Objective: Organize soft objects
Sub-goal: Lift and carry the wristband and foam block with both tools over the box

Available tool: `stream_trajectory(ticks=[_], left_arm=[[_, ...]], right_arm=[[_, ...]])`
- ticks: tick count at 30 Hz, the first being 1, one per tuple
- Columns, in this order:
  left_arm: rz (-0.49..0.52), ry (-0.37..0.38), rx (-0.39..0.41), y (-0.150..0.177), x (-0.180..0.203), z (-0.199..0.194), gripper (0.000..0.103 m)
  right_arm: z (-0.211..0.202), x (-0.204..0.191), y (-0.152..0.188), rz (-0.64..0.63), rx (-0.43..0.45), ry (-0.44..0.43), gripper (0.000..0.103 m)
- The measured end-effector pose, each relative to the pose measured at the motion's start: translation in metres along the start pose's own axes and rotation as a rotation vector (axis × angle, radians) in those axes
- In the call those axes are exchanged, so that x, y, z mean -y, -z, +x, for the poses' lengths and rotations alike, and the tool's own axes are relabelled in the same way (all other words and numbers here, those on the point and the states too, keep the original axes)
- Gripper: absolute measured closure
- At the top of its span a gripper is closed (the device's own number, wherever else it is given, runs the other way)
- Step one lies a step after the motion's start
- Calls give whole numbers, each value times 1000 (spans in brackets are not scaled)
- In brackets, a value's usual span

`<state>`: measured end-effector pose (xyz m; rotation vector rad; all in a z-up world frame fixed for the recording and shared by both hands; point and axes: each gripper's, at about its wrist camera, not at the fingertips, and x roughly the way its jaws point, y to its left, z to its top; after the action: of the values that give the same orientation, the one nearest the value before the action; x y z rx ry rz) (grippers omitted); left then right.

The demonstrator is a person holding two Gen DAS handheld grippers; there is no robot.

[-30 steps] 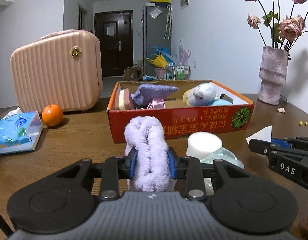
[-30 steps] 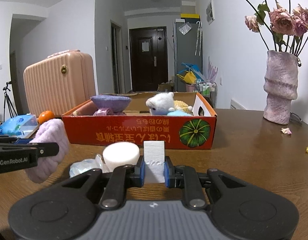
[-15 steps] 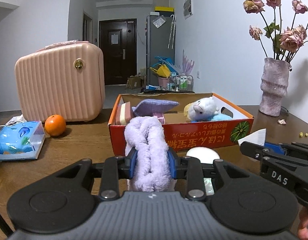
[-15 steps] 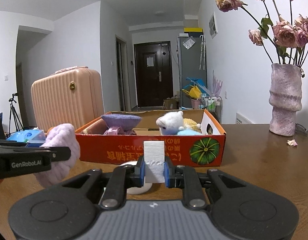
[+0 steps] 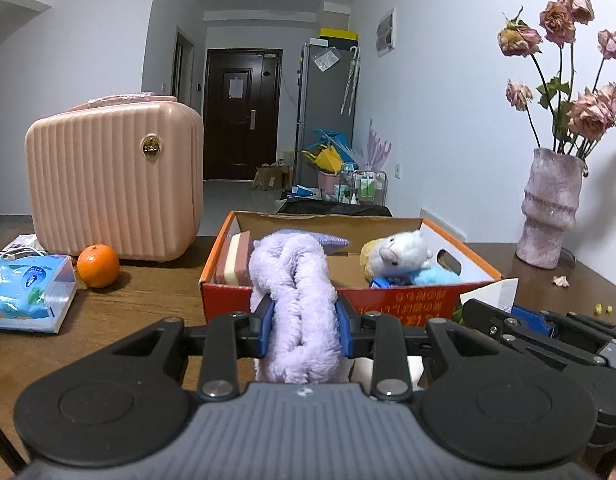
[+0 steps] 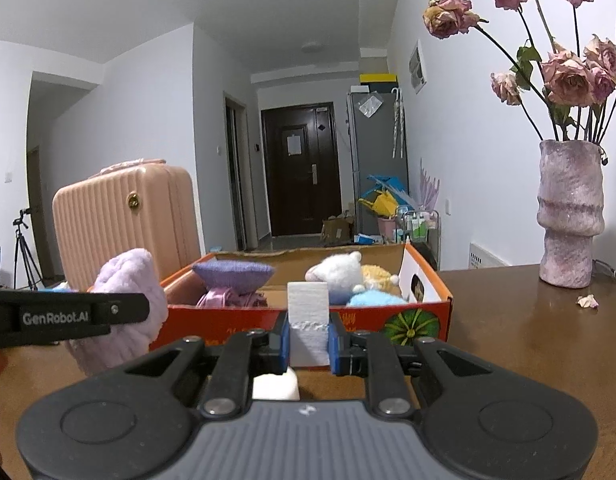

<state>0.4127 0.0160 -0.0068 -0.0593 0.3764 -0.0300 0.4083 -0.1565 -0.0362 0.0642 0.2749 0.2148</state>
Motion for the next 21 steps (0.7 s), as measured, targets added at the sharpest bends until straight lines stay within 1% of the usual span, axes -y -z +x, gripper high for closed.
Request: stream_trajectory(ticks=[7,21], left_arm=[[-30,2,26,-15,5,12,71],[-58,23,54,-35,16,42,71]], right_arm=[[10,5,-9,22,36,1,85],[41,19,-23,53,65,22,85]])
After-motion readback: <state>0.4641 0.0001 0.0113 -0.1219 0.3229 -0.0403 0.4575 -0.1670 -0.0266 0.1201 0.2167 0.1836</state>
